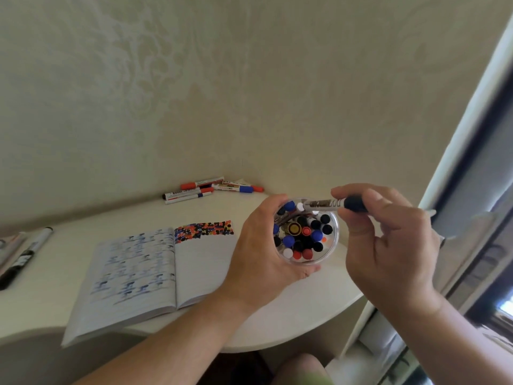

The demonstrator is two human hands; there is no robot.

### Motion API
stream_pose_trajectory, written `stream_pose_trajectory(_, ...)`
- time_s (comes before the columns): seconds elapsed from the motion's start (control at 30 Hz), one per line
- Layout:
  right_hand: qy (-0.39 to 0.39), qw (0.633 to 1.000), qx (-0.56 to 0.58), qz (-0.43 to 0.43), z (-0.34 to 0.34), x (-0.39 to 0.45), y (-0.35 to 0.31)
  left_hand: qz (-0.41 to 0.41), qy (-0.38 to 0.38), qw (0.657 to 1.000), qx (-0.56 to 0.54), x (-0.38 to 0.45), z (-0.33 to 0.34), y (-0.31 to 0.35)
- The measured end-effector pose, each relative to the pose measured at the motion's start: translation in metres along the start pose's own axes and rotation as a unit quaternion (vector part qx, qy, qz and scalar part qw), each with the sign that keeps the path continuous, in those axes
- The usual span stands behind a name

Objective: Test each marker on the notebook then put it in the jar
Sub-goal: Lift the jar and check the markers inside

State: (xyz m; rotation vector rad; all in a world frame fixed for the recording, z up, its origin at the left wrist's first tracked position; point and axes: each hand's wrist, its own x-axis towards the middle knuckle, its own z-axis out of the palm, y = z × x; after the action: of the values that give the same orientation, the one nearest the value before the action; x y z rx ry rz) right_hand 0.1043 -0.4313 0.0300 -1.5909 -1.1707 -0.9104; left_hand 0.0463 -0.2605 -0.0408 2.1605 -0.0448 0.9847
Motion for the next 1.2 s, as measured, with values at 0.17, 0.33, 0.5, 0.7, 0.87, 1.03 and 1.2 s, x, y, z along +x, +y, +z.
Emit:
stream_pose_trajectory(0.17, 0.036, 0.984, -0.077, -0.159, 0.015, -0.017, 0.016, -0.019, 0.055, 0.998, -0.001, 0.002, 0.010, 0.005)
stream_pose_trajectory(0.33, 0.026, 0.984, -0.073, -0.160, 0.019, -0.019, 0.013, -0.041, 0.082, 0.995, -0.031, 0.006, 0.013, 0.004)
stream_pose_trajectory(0.5, 0.029, 0.995, 0.049, 0.080, 0.013, 0.005, -0.003, -0.064, 0.071, 0.994, -0.044, 0.004, 0.010, -0.002)
stream_pose_trajectory(0.7, 0.045, 0.998, 0.038, 0.028, 0.002, 0.012, -0.008, -0.046, 0.052, 0.997, -0.027, 0.002, 0.008, -0.004)
stream_pose_trajectory(0.87, 0.039, 0.986, -0.092, -0.135, 0.013, -0.006, 0.006, -0.032, 0.059, 0.997, -0.030, 0.000, 0.009, -0.004)
stream_pose_trajectory(1.03, -0.008, 0.990, -0.085, -0.114, 0.021, -0.013, 0.015, -0.010, 0.044, 0.999, 0.008, -0.004, 0.012, 0.003)
stream_pose_trajectory(1.2, -0.030, 0.994, 0.024, 0.100, 0.017, -0.005, 0.003, -0.022, 0.040, 0.999, -0.009, -0.004, 0.009, -0.004)
